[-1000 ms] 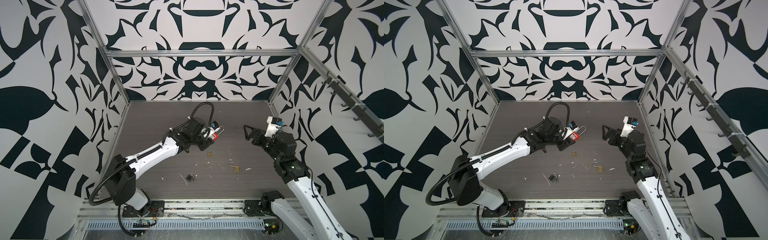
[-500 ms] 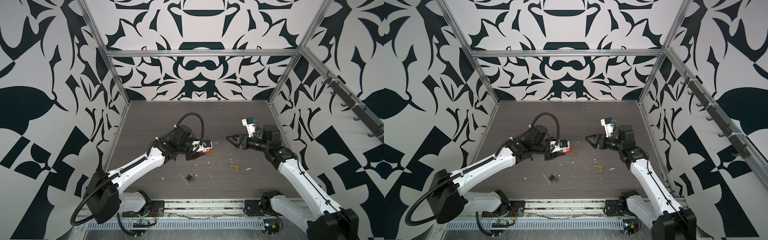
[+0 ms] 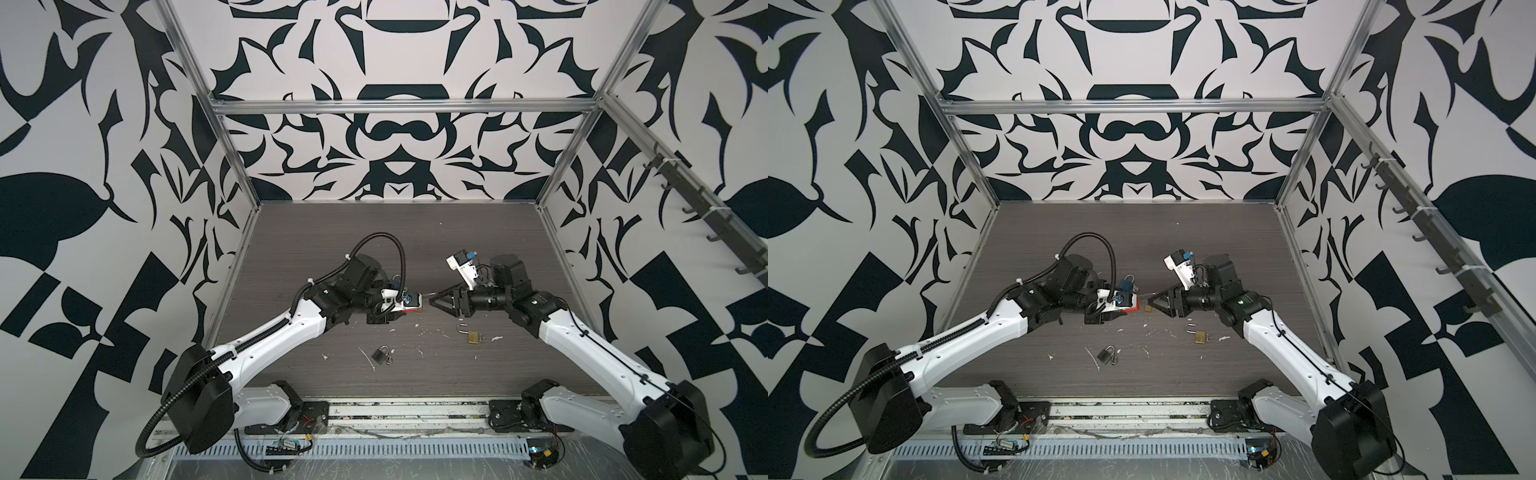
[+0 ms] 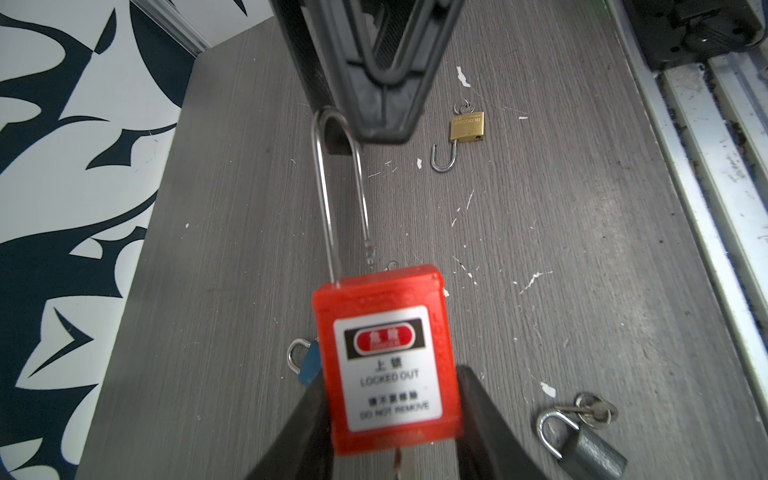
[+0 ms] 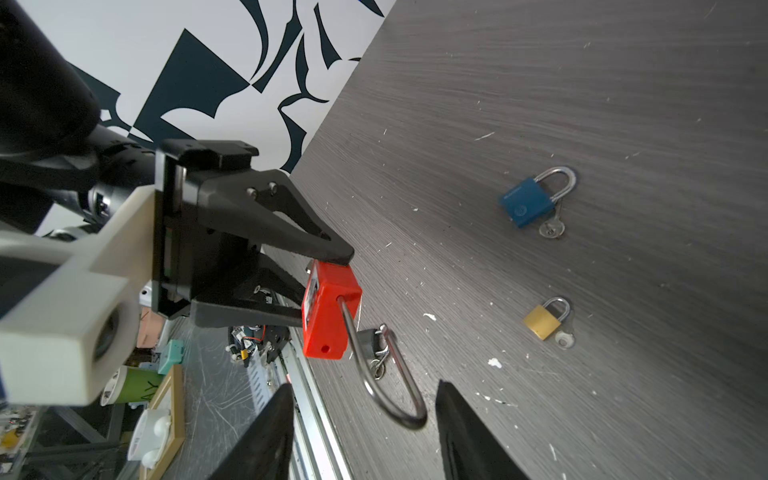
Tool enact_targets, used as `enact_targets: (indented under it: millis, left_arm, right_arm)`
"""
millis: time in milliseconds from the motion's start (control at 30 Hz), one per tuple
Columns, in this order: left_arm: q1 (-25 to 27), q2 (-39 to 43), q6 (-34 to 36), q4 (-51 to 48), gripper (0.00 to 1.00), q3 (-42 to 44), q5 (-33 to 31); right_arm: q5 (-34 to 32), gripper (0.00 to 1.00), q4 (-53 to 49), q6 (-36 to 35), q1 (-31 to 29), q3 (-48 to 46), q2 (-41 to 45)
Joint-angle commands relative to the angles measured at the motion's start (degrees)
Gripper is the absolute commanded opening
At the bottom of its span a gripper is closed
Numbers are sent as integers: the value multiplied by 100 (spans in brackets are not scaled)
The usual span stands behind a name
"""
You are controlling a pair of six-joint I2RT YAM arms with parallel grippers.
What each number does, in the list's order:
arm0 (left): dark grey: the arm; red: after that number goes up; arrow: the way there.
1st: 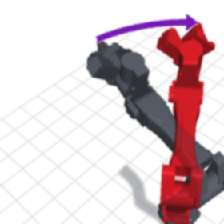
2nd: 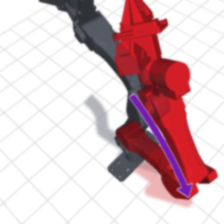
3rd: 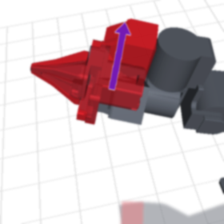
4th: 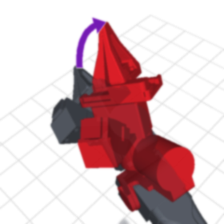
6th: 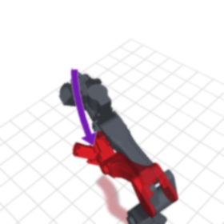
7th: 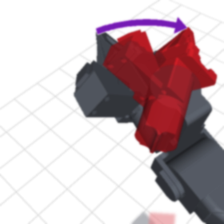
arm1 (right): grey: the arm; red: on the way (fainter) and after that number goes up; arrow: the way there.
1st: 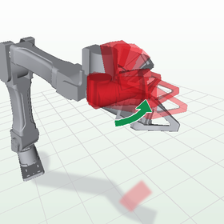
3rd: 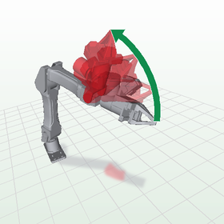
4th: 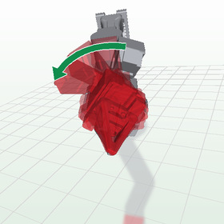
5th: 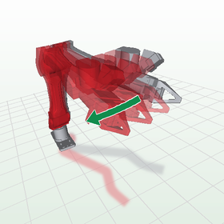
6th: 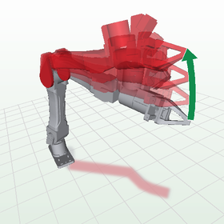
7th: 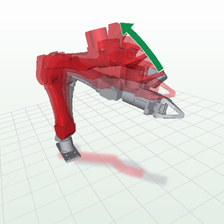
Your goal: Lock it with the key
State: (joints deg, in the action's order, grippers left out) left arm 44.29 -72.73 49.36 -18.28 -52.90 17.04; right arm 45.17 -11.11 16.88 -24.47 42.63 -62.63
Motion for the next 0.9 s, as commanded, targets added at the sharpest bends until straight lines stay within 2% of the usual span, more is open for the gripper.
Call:
enact_targets:
  millis: [0, 200, 367, 500, 633, 867]
  left_arm:
    - [-2, 13, 150, -9, 23, -115, 216]
    - [-6, 13, 99, 18, 23, -132, 280]
    - [-1, -211, -10, 140, 22, -114, 195]
    - [0, -332, -146, 317, 20, -140, -137]
    - [4, -362, -274, 655, 19, -89, -290]
    - [173, -251, -325, 1689, 17, 307, -867]
  right_arm:
    - [-77, 44, 48, -158, -49, 262, 23]
    - [-111, 22, 48, -144, -84, 289, 18]
    - [-118, 14, 59, -95, -136, 294, -4]
    - [-145, 5, 89, 29, -186, 367, -36]
    - [-134, 0, 100, 177, -243, 476, -112]
    - [-141, 0, -69, 463, -247, 707, -322]
